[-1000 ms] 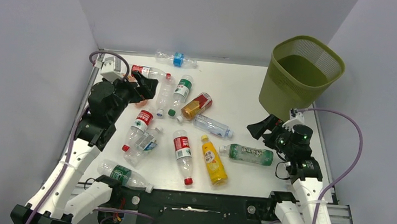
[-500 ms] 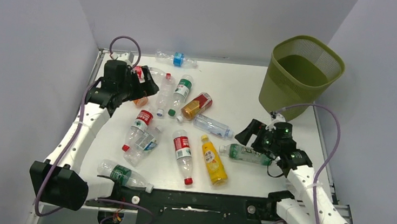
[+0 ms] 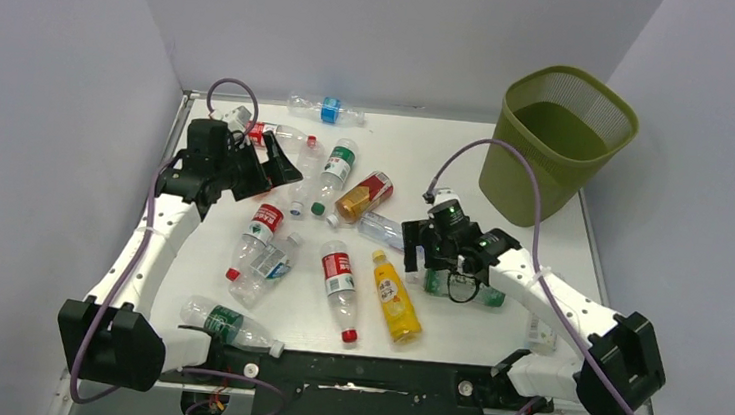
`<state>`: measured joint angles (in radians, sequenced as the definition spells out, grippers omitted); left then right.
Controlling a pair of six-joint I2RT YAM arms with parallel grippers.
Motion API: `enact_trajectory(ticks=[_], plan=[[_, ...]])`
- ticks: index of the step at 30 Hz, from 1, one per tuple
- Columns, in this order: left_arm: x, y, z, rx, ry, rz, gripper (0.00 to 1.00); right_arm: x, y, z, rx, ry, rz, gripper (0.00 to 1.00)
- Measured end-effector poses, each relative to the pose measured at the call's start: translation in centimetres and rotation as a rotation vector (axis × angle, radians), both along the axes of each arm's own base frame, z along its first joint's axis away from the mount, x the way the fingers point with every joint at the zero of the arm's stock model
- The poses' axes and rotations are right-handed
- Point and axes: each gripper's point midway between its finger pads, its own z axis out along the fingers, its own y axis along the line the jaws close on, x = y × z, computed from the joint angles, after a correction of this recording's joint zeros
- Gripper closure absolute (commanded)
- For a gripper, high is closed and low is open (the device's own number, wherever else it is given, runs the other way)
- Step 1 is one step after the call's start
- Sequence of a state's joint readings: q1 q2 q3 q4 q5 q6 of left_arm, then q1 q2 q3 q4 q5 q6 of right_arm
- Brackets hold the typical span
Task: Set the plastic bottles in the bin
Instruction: Pick up the plastic bottle at the center of the board.
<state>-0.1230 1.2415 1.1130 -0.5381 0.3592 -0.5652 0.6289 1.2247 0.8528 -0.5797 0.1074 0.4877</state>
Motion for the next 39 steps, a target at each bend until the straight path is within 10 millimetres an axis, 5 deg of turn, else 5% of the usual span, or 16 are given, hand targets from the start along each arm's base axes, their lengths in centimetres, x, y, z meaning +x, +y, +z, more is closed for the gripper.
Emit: enact_trajectory(ticks=[14,23,32,39], plan=[[-0.7,-0.5,1.0,-0.016,-0.023,-0.025,0.02,7.5,4.1,-1.4,-0.19,-0.105,0.275,0.02],[-0.9,-1.0,1.7,-0.04,-0.042,-0.053,0.02,10.1,4.2,-2.5,-0.139,-0.08,0.393,0.0],[-1.0,-1.6,2.7,-0.072,-0.074,-0.066,0.02,9.2,6.0,-4.6,-0.079,-0.026,0.514,0.06],[-1.1,-2.2,3.0,-0.087,-0.087,-0.086,0.02,8.7,6.7,-5.7,-0.063,-0.001,0.54,0.24]])
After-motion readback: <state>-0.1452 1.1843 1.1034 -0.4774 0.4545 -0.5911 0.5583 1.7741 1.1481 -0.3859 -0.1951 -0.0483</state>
